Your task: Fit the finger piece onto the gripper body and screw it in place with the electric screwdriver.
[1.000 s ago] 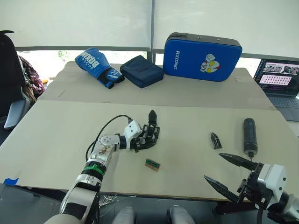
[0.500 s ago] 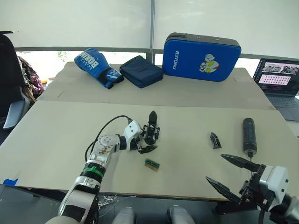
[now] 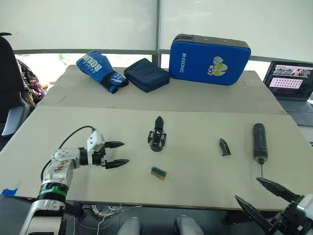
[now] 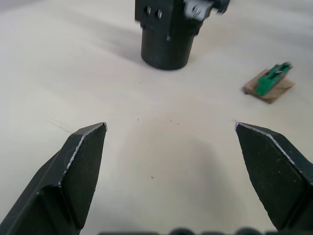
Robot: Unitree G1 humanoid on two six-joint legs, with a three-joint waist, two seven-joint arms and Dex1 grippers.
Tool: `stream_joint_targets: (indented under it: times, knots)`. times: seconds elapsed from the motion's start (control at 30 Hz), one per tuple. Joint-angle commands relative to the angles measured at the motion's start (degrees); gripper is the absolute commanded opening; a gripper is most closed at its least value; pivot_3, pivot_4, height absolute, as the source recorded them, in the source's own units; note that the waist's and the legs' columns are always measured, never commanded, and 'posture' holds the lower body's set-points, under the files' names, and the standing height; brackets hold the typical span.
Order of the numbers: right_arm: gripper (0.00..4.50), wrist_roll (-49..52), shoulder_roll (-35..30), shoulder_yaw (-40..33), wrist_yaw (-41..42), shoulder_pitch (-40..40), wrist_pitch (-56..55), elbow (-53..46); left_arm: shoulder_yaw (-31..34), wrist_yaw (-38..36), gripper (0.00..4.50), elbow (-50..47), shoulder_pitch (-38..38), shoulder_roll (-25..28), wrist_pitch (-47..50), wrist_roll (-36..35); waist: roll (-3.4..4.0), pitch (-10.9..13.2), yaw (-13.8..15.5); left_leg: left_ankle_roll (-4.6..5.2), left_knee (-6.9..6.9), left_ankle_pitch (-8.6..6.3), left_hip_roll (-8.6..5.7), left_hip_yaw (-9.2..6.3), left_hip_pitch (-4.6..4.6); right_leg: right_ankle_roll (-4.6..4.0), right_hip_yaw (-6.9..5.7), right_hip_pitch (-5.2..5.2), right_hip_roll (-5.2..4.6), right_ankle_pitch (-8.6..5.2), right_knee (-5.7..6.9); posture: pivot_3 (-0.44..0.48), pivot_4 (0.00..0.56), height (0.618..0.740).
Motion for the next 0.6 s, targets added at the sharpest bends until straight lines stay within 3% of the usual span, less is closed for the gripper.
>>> stream_joint_targets:
  times: [0.03, 0.13, 0.27, 0.4, 0.5, 0.6]
  knots:
    - [4.5, 0.5, 2.0, -2.1, -3.0, 0.6, -1.3, -0.3, 3.8, -1.0, 4.46, -9.7, 0.6, 1.9, 3.0, -6.1, 0.01, 0.0, 0.0, -0.01, 0.0, -0.01, 0.02, 0.0, 0.0, -0.01, 0.01, 0.0, -0.01, 0.0, -0.01, 0.0, 0.15, 0.74]
    - [4.5, 2.1, 1.0, -1.5, -6.4, -1.7, 1.7, -2.5, 4.5, -0.1, 4.46, -16.7, 1.8, 3.1, 8.9, -9.7, 0.07, 0.0, -0.1, -0.06, 0.0, -0.04, 0.09, 0.03, 0.02, -0.01, 0.04, -0.01, 0.02, -0.01, -0.01, 0.0, 0.15, 0.74]
    - [4.5, 7.6, -6.4, -1.2, -13.2, -9.7, 11.1, -6.3, 5.6, 1.0, 4.46, -24.3, 3.2, 4.6, 14.7, -14.0, 0.1, 0.0, -1.1, -0.1, 0.0, -0.06, 0.22, 0.08, 0.04, -0.04, 0.07, -0.01, 0.15, -0.01, 0.02, 0.0, 0.15, 0.74]
    - [4.5, 18.1, -22.4, -1.7, -27.7, -23.0, 33.6, -4.3, 5.9, 2.7, 4.46, -28.6, 2.5, 4.7, 17.3, -15.9, 0.08, 0.0, -1.1, -0.09, 0.0, -0.06, 0.21, 0.13, 0.05, -0.12, 0.06, -0.02, 0.25, 0.0, 0.06, 0.0, 0.15, 0.74]
    - [4.5, 24.6, -34.7, 3.3, -32.7, -37.7, 48.4, 3.3, 5.2, 4.5, 4.46, -31.0, 1.4, 4.0, 18.7, -16.7, 0.05, 0.1, -0.9, -0.08, 0.01, -0.05, -0.08, 0.11, 0.02, -0.14, 0.05, -0.02, 0.19, 0.0, 0.06, 0.0, 0.15, 0.74]
    - [4.5, 27.8, -39.8, 8.8, -35.3, -49.0, 58.1, 9.4, 4.7, 5.6, 4.46, -31.8, 0.8, 3.6, 19.2, -16.7, 0.05, 0.2, -0.5, -0.07, 0.03, -0.04, -0.14, 0.1, -0.02, -0.19, 0.03, -0.02, 0.16, 0.03, 0.0, 0.0, 0.15, 0.74]
